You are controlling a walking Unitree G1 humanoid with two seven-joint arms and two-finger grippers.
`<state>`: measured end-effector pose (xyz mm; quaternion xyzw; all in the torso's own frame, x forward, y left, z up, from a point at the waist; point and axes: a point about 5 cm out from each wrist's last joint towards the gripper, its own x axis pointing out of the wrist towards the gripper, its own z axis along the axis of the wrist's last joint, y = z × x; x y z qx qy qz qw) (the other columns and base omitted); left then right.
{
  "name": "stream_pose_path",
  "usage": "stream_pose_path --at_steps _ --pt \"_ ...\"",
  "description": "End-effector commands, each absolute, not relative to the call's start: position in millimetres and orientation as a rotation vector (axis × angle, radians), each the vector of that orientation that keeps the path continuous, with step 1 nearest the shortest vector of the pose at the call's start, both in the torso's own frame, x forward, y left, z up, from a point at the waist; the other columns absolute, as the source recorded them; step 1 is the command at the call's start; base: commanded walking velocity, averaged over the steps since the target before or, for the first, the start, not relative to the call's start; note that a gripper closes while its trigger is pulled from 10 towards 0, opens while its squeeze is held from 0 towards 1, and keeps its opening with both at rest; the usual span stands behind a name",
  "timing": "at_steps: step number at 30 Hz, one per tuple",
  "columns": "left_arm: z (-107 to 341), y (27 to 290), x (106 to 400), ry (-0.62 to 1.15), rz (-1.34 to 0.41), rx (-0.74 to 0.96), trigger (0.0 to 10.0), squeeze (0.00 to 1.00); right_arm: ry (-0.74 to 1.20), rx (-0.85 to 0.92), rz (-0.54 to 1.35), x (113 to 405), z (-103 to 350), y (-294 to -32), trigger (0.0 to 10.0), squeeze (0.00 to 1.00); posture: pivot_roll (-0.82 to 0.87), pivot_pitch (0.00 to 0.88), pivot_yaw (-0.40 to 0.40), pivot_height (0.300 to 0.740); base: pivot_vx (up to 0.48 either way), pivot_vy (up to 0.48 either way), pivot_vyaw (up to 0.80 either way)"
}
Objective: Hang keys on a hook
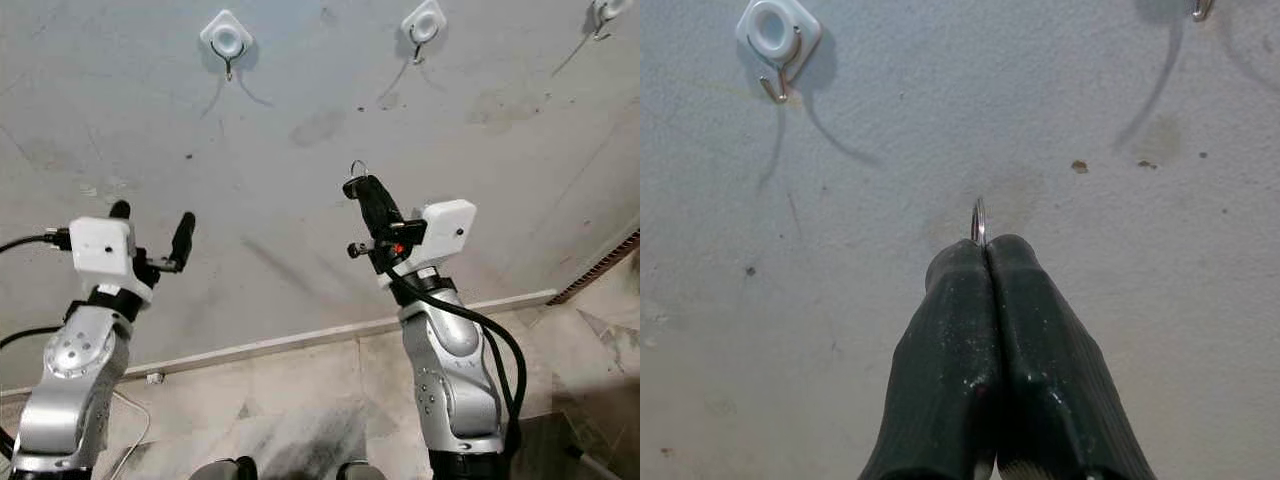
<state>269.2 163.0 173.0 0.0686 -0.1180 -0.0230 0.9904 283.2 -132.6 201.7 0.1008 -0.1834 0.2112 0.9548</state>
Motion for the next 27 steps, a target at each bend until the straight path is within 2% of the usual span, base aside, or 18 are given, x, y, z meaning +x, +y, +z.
stream_pose_path --at_steps 1,3,5,6,8,9,17,19,24,27 --pt "190 162 263 -0.353 -0.023 0.178 10.0 0.0 -0.393 0.207 0.444 282 208 -133 10.0 0.0 -0.01 0.2 0.039 0.74 0.0 0.0 0.0" --pt "191 161 262 -0.361 -0.031 0.174 10.0 0.0 -0.394 0.211 0.447 282 209 -134 10.0 0.0 -0.01 0.203 0.034 0.74 0.0 0.0 0.0" --pt "181 155 263 -0.279 -0.074 0.078 10.0 0.0 -0.407 0.216 0.454 286 215 -135 10.0 0.0 -0.01 0.203 0.032 0.74 0.0 0.0 0.0" --pt "167 150 264 -0.17 -0.123 -0.041 10.0 0.0 -0.43 0.197 0.471 289 221 -135 10.0 0.0 -0.01 0.204 0.031 0.74 0.0 0.0 0.0" --pt "161 146 261 -0.11 -0.155 -0.127 10.0 0.0 -0.454 0.192 0.5 291 227 -134 10.0 0.0 0.0 0.208 0.029 0.74 0.0 0.0 0.0" --pt "157 139 253 -0.066 -0.27 -0.128 10.0 0.0 -0.48 0.193 0.539 294 235 -134 10.0 0.0 0.01 0.21 0.028 0.74 0.0 0.0 0.0" --pt "161 160 232 -0.077 -0.214 -0.069 10.0 0.0 -0.539 0.182 0.641 307 257 -127 10.0 0.0 0.06 0.231 0.022 0.74 0.0 0.0 0.0" --pt "161 168 223 -0.054 -0.187 -0.049 10.0 0.0 -0.527 0.162 0.714 310 259 -118 10.0 0.0 0.08 0.242 0.012 0.74 0.0 0.0 0.0" --pt "163 168 213 -0.04 -0.17 -0.049 10.0 0.0 -0.464 0.094 0.868 308 249 -96 10.0 0.0 0.11 0.26 -0.002 0.74 0.0 0.0 0.0" --pt "162 166 206 -0.027 -0.163 -0.048 10.0 0.0 -0.431 0.12 0.969 306 246 -84 10.0 0.0 0.13 0.273 -0.01 0.74 0.0 0.0 0.0"
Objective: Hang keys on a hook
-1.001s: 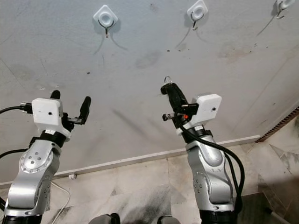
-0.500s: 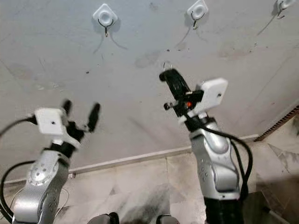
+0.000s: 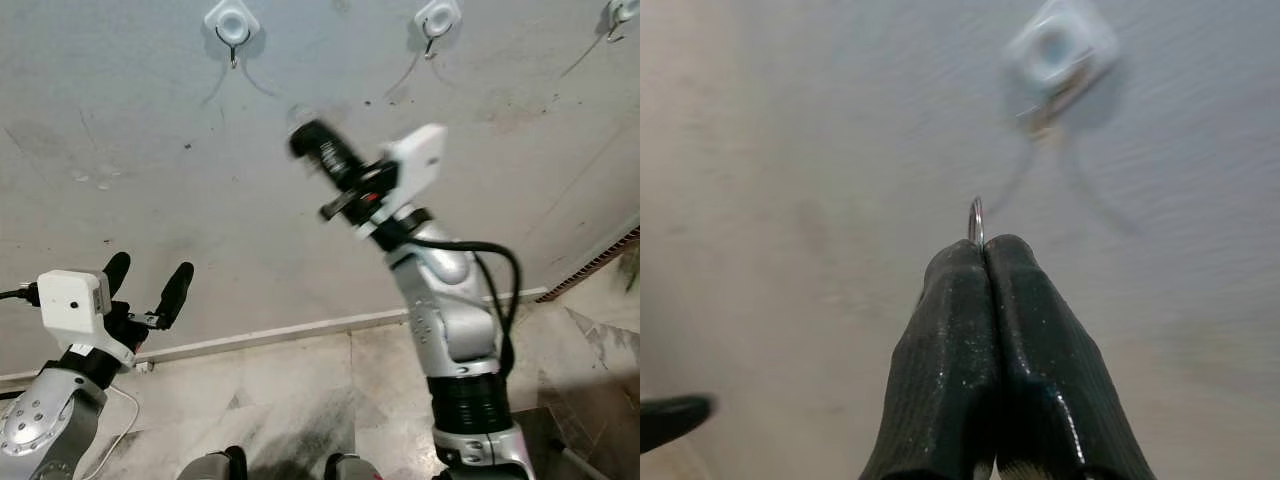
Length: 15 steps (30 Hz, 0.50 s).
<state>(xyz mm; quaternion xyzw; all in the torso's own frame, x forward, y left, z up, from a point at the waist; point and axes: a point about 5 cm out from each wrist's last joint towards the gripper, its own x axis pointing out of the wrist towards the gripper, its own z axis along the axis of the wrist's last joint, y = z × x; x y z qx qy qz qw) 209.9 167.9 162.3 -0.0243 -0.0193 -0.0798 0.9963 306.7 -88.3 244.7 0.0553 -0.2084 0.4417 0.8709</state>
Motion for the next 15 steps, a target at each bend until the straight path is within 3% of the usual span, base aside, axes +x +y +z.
stream_pose_path --at_steps 1,15 --pt "161 166 203 -0.014 -0.16 -0.043 10.0 0.0 -0.425 0.141 1.018 306 247 -77 10.0 0.0 0.14 0.278 -0.011 0.74 0.0 0.0 0.0" --pt "165 164 195 -0.004 -0.119 -0.05 10.0 0.0 -0.551 0.176 1.1 326 273 -55 10.0 0.0 0.21 0.294 -0.02 0.74 0.0 0.0 0.0"
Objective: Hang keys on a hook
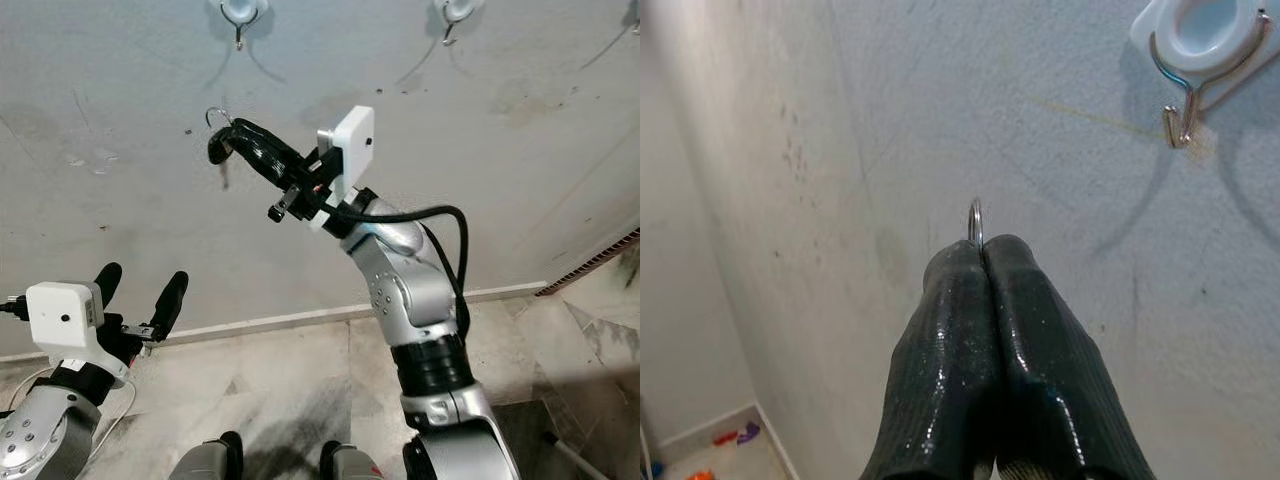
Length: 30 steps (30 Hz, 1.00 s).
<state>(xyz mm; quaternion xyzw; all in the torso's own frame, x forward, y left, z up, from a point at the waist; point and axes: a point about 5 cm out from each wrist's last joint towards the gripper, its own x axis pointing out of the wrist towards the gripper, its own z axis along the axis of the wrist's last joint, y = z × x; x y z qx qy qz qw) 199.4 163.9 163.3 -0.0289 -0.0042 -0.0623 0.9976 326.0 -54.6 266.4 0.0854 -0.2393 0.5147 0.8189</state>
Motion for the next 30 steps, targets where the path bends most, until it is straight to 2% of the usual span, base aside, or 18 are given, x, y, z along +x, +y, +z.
stream_pose_path --at_steps 1,10,30 --pt "165 164 195 -0.004 -0.119 -0.05 10.0 0.0 -0.557 0.179 1.098 327 274 -55 10.0 0.0 0.22 0.295 -0.02 0.74 0.0 0.0 0.0" --pt "174 163 192 -0.016 -0.147 -0.053 10.0 0.0 -0.656 0.173 0.948 349 292 -59 10.0 0.0 0.23 0.307 -0.007 0.74 0.0 0.0 0.0" --pt "175 160 194 -0.011 -0.174 -0.047 10.0 0.0 -0.724 0.202 0.851 365 305 -60 10.0 0.0 0.23 0.301 -0.002 0.74 0.0 0.0 0.0"
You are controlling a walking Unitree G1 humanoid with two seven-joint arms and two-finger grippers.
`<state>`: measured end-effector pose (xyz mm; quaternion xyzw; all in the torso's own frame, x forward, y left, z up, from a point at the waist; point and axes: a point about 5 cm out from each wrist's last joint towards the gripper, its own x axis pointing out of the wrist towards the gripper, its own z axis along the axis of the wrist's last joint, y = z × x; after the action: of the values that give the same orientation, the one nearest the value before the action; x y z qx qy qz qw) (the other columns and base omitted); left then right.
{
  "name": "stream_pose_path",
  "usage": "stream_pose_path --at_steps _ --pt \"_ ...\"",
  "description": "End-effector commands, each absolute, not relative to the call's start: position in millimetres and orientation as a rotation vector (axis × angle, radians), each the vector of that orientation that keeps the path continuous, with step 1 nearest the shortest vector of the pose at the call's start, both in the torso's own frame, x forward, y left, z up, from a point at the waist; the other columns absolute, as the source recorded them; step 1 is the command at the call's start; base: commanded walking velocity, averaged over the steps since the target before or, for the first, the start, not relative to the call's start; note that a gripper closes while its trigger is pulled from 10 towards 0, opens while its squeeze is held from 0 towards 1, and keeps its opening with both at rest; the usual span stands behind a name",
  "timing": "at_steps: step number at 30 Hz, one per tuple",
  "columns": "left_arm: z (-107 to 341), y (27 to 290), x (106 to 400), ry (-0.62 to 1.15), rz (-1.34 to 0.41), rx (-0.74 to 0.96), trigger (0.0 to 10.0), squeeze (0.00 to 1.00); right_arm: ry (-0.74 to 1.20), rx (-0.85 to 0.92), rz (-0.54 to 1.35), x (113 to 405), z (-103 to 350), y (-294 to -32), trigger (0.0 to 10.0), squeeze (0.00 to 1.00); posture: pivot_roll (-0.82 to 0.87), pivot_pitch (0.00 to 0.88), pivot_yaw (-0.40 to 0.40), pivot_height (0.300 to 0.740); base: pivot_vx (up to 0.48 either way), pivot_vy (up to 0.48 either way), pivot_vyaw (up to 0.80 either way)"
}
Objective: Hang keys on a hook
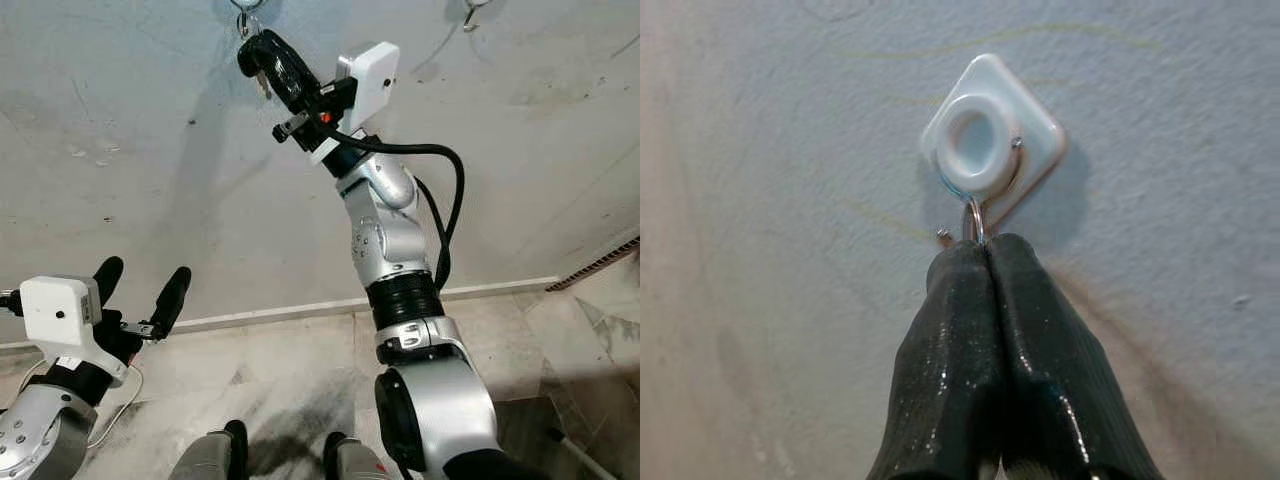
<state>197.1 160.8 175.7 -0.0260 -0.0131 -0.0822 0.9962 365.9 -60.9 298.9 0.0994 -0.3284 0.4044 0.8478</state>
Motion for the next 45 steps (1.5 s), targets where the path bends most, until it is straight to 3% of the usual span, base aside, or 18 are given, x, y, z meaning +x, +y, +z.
stream_pose_path --at_steps 1,45 --pt "174 160 194 -0.009 -0.174 -0.047 10.0 0.0 -0.721 0.207 0.84 367 305 -60 10.0 0.0 0.23 0.301 -0.002 0.74 0.0 0.0 0.0" --pt "170 156 201 -0.007 -0.185 -0.044 10.0 0.0 -0.55 0.261 0.725 380 269 -60 10.0 0.0 0.21 0.278 -0.004 0.74 0.0 0.0 0.0"
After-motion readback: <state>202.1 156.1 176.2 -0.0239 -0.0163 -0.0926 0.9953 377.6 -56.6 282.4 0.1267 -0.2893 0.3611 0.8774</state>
